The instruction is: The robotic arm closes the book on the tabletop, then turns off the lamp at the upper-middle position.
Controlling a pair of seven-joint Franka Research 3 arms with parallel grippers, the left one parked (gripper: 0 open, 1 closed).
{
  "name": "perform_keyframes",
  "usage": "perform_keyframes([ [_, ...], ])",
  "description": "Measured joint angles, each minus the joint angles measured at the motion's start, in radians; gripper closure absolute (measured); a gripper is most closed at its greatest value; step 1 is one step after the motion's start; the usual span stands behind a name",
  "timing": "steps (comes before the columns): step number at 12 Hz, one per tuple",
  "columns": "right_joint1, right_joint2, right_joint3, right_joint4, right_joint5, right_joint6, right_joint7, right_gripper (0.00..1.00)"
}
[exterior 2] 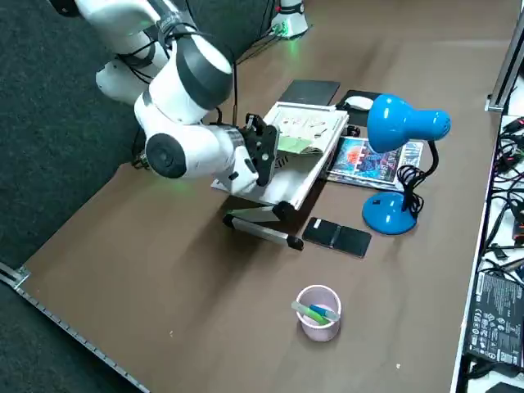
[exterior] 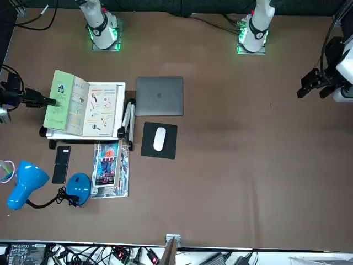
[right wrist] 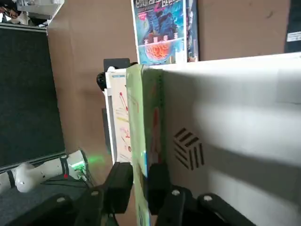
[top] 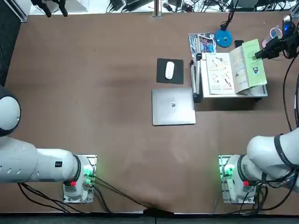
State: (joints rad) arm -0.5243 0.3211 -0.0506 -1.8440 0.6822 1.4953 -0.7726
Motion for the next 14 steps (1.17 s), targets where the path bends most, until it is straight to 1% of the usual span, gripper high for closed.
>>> perform_keyframes([
  [1,0.011,-0.009,0.000,0.001,0.000,0.000,0.011,0.79],
  [2,0.022,-0.020,0.000,0.001,0.000,0.001,0.030,0.89],
  [6,0.071,-0.065,0.000,0.001,-0.009,0.008,0.086,0.92],
  [8,0.104,-0.089,0.000,0.001,-0.049,0.027,0.127,0.92],
  [11,0.175,-0.131,0.001,0.002,-0.132,0.066,0.223,0.92],
  [14,0.229,-0.158,0.001,0.002,-0.175,0.085,0.294,0.91],
])
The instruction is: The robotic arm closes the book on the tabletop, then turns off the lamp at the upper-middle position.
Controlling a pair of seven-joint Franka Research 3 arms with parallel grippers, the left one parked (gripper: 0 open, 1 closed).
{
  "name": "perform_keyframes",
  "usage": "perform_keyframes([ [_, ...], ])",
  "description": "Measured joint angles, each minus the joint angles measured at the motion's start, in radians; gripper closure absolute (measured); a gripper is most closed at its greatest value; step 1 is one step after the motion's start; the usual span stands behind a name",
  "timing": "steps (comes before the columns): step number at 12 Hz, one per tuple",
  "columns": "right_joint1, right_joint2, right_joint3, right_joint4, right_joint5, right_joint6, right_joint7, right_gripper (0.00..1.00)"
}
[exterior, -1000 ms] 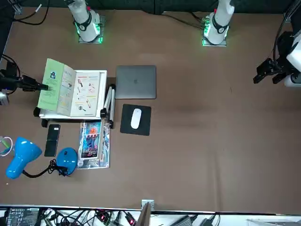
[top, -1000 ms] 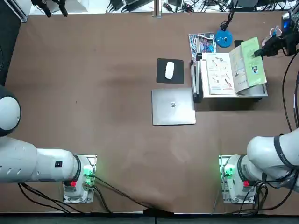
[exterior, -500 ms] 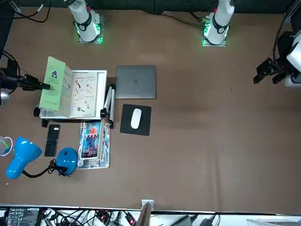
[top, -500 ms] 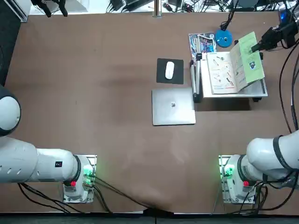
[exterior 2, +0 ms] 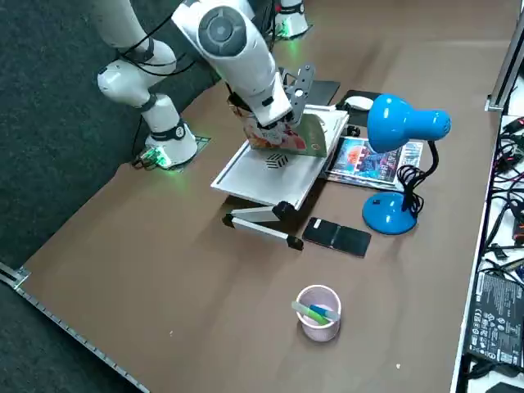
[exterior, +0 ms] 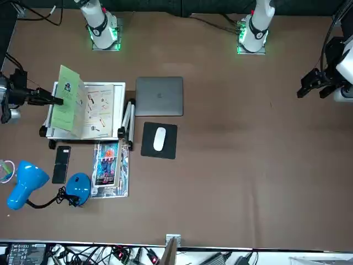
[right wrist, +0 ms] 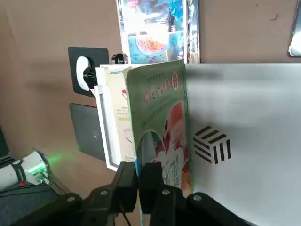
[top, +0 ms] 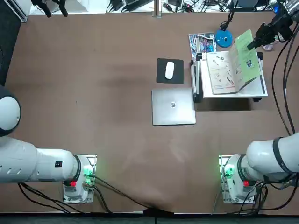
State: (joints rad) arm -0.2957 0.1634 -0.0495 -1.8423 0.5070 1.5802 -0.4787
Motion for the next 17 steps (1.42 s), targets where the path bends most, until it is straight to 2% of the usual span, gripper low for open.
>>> perform_keyframes([
  [2,0.022,-0.003,0.000,0.000,-0.026,0.011,0.045,0.91],
  [6,0.142,-0.025,0.001,0.001,-0.147,0.052,0.262,0.91],
  [9,0.219,-0.041,0.002,0.001,-0.193,0.060,0.379,0.91],
  [17,0.275,-0.053,0.002,0.000,-0.229,0.039,0.606,0.92],
])
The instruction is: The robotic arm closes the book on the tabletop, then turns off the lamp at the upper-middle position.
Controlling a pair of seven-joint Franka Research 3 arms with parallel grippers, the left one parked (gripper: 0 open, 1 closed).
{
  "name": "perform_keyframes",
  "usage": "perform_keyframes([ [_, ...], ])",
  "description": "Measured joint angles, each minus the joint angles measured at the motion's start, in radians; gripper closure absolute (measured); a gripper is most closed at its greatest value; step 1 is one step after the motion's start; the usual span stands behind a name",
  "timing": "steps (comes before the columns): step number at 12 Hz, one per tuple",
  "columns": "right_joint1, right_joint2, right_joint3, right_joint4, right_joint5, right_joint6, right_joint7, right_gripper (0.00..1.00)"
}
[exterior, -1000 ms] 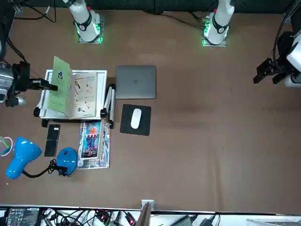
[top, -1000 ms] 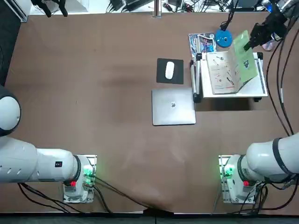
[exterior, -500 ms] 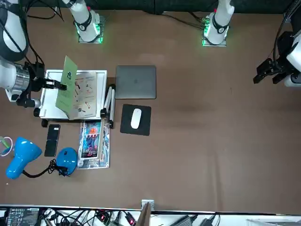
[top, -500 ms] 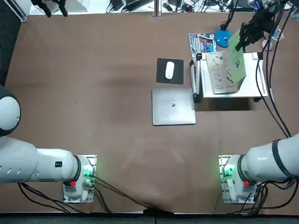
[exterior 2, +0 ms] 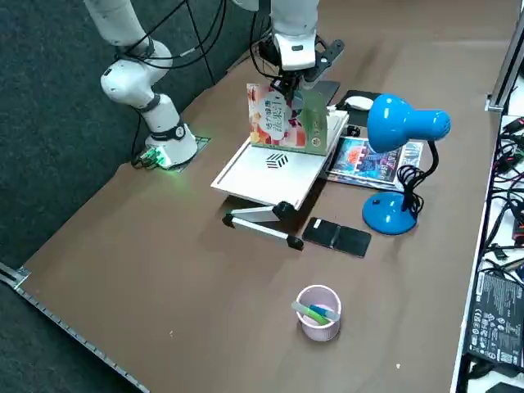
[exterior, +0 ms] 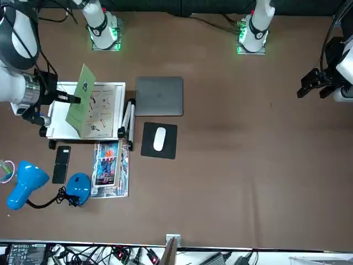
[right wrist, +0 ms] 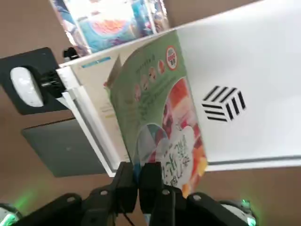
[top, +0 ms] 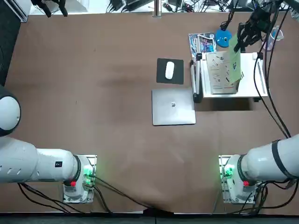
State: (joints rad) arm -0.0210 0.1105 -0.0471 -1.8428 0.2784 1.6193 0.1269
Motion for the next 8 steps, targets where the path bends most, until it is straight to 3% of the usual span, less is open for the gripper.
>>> perform_keyframes([
  [8,0.039,-0.010,0.000,-0.006,-0.070,-0.010,0.098,0.90],
])
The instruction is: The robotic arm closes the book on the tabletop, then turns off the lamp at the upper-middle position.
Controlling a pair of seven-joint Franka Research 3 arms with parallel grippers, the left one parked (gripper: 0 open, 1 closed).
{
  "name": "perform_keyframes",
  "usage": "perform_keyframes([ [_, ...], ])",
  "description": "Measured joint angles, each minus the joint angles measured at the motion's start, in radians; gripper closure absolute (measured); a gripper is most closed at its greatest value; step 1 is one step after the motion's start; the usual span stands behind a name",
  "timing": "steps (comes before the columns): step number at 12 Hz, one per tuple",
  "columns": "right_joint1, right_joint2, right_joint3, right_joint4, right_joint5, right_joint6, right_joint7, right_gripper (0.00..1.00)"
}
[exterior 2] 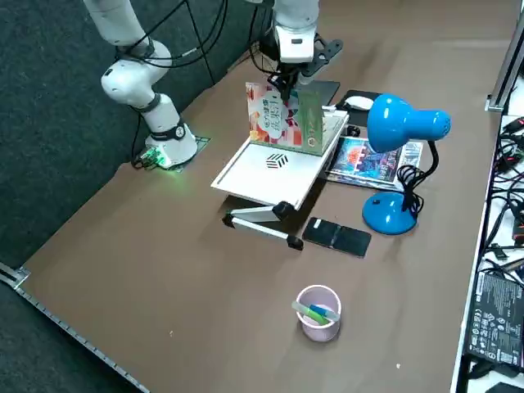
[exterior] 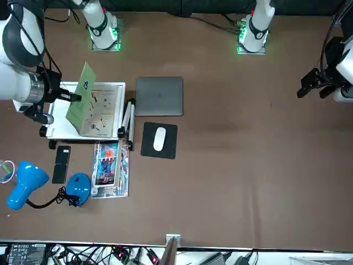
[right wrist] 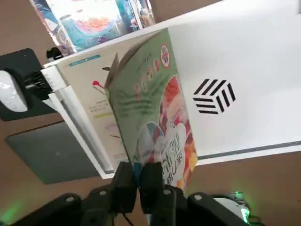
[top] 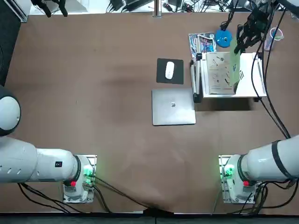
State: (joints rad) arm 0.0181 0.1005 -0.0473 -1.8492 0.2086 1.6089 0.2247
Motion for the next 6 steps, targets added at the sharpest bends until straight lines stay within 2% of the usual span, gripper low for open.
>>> perform_keyframes([
  [4,0.054,0.032,0.001,-0.001,-0.049,0.024,0.004,0.89],
  [6,0.083,0.046,0.001,-0.001,-0.056,0.033,0.007,0.70],
])
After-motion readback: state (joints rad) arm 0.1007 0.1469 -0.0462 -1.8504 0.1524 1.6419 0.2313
